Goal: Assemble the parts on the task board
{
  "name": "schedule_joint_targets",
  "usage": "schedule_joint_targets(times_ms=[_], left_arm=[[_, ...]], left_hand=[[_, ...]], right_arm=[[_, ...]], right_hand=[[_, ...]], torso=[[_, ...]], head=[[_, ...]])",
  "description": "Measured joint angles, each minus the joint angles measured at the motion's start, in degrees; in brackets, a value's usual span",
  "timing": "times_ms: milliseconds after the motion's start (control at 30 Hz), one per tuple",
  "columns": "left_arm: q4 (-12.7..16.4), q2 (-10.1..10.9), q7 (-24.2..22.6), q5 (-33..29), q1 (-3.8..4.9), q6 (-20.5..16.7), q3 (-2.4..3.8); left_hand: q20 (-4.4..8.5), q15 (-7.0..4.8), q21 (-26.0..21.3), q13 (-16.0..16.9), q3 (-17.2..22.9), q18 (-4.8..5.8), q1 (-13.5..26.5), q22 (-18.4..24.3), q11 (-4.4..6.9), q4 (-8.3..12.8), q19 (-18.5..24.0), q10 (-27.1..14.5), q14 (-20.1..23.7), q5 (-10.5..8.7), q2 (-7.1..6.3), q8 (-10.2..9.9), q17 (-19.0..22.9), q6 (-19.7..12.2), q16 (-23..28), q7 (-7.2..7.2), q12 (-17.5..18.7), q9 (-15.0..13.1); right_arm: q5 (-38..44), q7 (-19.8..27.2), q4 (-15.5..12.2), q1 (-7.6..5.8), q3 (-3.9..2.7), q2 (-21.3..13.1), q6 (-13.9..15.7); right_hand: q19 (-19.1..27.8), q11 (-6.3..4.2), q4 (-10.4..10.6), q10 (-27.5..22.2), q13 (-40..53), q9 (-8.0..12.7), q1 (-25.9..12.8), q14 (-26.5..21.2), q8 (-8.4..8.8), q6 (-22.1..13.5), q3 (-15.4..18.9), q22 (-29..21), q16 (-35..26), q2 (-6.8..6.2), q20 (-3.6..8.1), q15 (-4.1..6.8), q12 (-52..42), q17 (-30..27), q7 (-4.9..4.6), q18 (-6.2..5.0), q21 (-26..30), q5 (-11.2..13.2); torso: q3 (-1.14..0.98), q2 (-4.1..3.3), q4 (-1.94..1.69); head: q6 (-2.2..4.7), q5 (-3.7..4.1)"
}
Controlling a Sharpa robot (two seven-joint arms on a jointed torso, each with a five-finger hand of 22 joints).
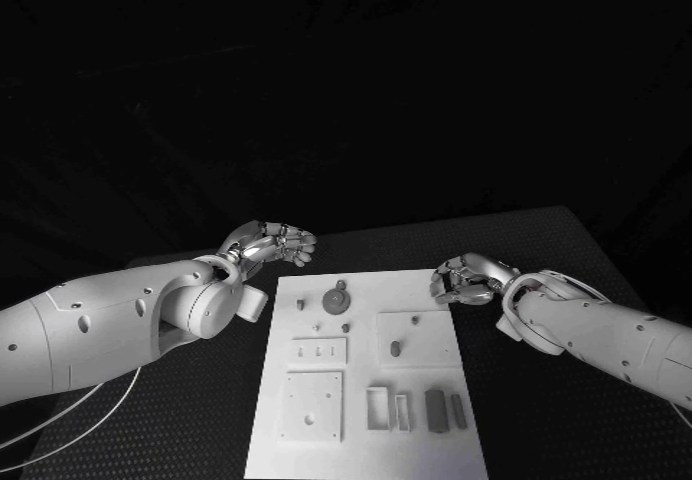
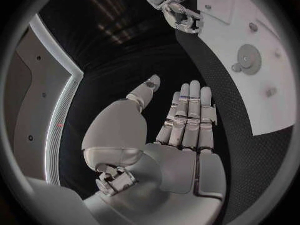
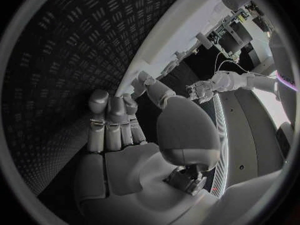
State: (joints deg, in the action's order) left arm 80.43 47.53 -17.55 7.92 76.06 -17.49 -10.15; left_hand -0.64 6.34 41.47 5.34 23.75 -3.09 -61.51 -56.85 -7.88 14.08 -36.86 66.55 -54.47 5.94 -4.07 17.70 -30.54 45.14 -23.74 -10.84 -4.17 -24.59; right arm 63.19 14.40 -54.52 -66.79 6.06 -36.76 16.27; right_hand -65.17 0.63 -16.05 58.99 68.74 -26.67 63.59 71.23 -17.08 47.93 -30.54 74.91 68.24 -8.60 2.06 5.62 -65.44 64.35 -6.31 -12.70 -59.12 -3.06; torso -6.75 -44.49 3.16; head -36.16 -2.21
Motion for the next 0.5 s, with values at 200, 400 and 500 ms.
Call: schedule_joint_targets(times_ms=[200, 400, 500], left_arm=[[-0.01, -0.05, 0.0, 0.01, 0.0, 0.0, 0.01], [-0.02, -0.03, 0.02, 0.01, 0.0, 0.01, 0.01], [-0.02, -0.01, 0.04, 0.02, 0.0, 0.01, 0.01]], left_hand=[[-0.2, 0.0, 0.0, 0.0, 0.0, 0.01, 0.0, 0.0, 0.0, 0.0, 0.2, 0.0, 0.0, 0.0, 0.0, 0.0, 0.0, 0.0, 0.0, 0.0, 0.0, 0.0], [-0.2, 0.0, 0.0, 0.0, 0.0, 0.01, 0.0, 0.0, 0.0, 0.0, 0.2, 0.0, 0.0, 0.0, 0.0, 0.0, -0.05, 0.0, 0.0, 0.0, 0.0, 0.0], [-0.2, 0.0, 0.0, 0.0, 0.0, 0.01, 0.0, 0.0, 0.0, 0.0, 0.2, 0.0, 0.0, 0.0, 0.0, 0.0, -0.05, 0.0, 0.0, 0.0, 0.0, 0.01]], right_arm=[[-0.16, 0.05, 0.05, 0.06, 0.02, 0.29, -0.07], [-0.28, 0.13, 0.13, 0.15, 0.01, 0.47, -0.12], [-0.31, 0.15, 0.12, 0.19, 0.01, 0.54, -0.15]], right_hand=[[0.2, -0.01, -0.09, -0.01, -0.06, -0.17, 0.12, 0.0, -0.67, 0.0, -0.39, 0.04, 0.0, 1.73, -0.2, -0.01, 0.0, 0.16, 0.0, 0.0, -0.01, 0.0], [0.35, -0.01, -0.24, -0.01, -0.06, -0.37, 0.14, -0.19, -1.47, 0.0, -0.55, 0.04, 0.0, 2.51, -0.08, -0.2, -0.24, 0.33, 0.0, 0.01, -0.01, 0.0], [0.46, -0.01, -0.24, -0.01, -0.11, -0.37, -0.08, -0.19, -1.51, 0.0, -0.55, 0.04, 0.0, 2.73, -0.03, -0.2, -0.24, 0.33, 0.0, 0.0, -0.24, 0.0]], torso=[[0.01, 0.02, -0.01], [0.03, 0.03, -0.05], [0.07, 0.03, -0.06]], head=[[-0.1, 0.05], [-0.15, 0.07], [-0.19, 0.07]])
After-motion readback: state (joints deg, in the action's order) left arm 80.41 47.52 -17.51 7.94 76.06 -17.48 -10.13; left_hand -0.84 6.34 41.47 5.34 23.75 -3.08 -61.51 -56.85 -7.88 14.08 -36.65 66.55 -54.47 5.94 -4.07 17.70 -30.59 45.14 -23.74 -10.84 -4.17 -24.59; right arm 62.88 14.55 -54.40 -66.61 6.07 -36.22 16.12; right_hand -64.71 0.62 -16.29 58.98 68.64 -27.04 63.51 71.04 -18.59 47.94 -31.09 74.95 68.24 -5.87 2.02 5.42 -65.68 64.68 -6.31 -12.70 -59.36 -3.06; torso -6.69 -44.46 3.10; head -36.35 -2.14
